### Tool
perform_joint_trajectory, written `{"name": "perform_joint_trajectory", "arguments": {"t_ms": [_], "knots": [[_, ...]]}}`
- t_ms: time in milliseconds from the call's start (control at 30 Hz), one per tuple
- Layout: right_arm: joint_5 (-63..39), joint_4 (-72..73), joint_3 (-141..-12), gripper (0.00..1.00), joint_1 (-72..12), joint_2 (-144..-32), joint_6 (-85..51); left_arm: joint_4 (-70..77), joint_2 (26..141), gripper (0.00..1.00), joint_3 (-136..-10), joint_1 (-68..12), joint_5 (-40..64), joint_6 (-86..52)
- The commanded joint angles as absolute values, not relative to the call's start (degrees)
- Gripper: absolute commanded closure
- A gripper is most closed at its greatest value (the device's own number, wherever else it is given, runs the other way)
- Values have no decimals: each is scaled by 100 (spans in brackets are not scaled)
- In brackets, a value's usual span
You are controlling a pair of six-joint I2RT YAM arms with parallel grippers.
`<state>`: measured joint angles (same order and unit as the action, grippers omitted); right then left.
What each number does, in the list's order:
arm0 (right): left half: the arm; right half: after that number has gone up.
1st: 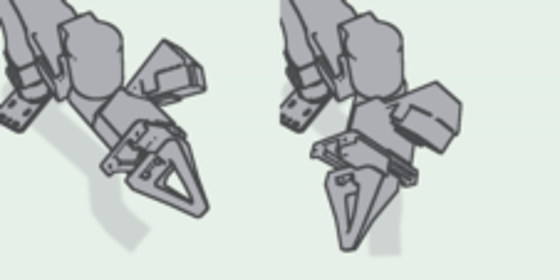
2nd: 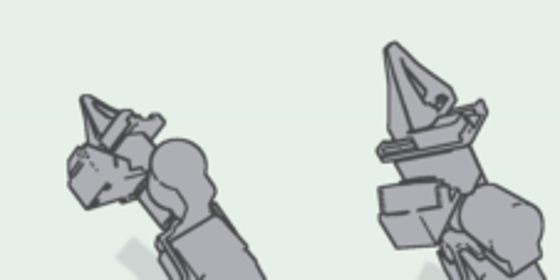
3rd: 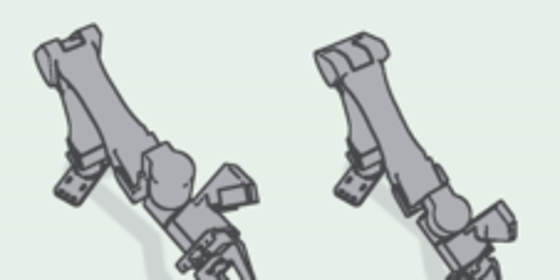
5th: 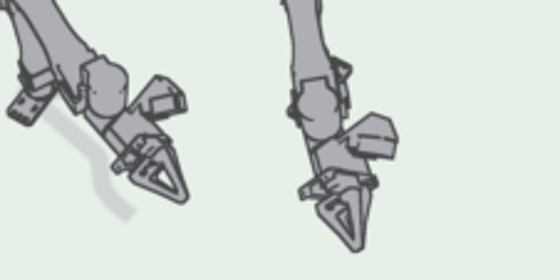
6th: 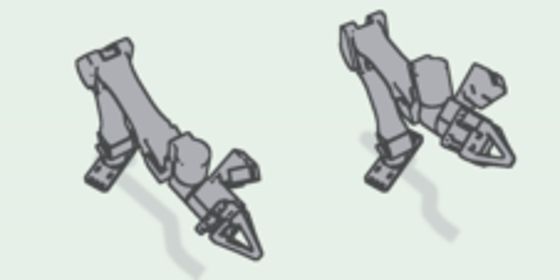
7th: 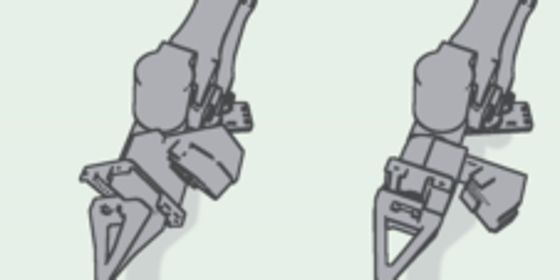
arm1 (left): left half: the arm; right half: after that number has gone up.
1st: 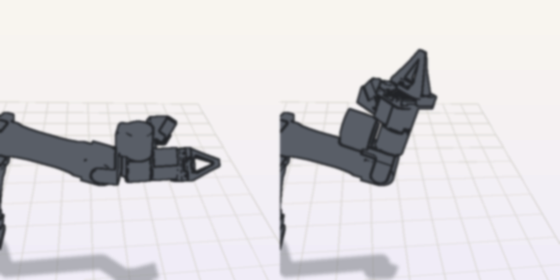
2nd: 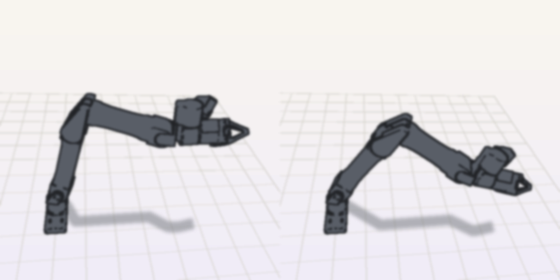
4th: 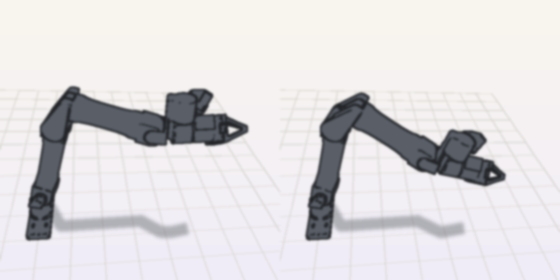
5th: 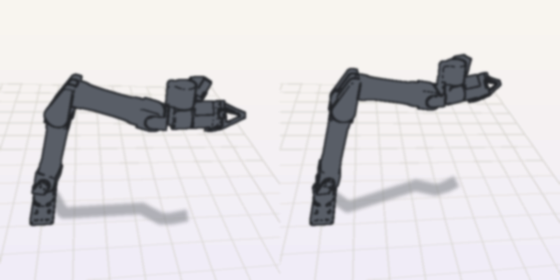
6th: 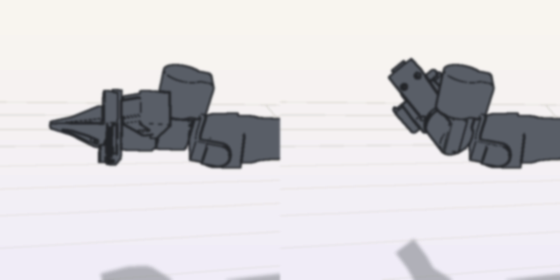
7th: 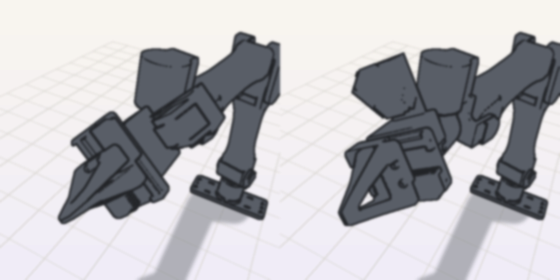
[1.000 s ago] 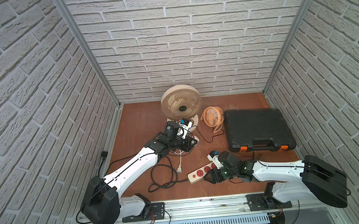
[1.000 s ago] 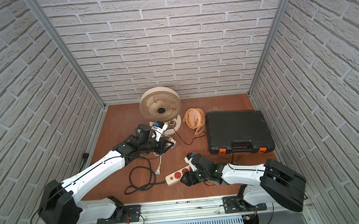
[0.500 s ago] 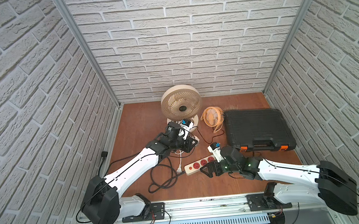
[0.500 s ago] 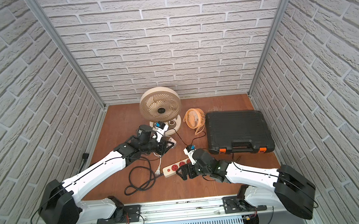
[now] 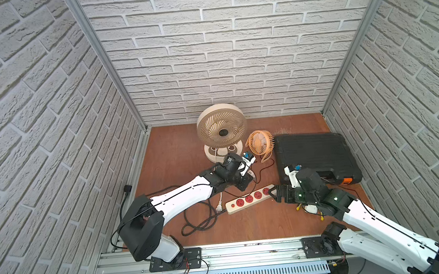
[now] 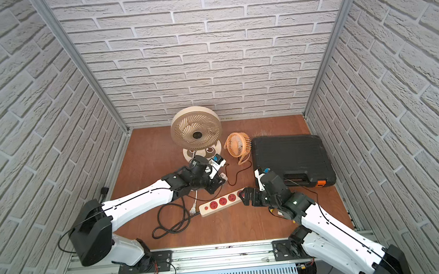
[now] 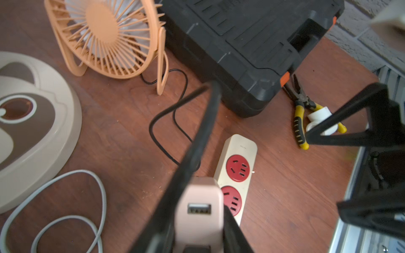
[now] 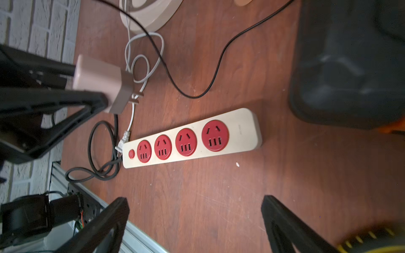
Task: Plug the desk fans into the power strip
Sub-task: Insert the plug into the socket.
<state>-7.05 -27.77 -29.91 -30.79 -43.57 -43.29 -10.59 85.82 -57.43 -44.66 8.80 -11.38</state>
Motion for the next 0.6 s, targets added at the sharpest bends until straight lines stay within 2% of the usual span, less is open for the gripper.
{"name": "perform_joint_trajectory", "arguments": {"t_ms": [0, 133, 300, 567], "knots": [[-543, -3127, -2851, 1, -2724, -4005, -4552, -1187, 8558, 100, -5937, -4749, 592, -392], [-646, -3291, -2751, 1, -2408, -3759, -4535, -1153, 8629, 100, -5882, -4815, 1247, -215], [-452, -3601, -2768, 1, -2261, -3420, -4442, -681, 8817, 100, -5613, -4825, 1379, 47], [-419, -3700, -2778, 1, -2206, -2997, -4412, -713, 9279, 100, -5806, -4860, 1887, 253]]}}
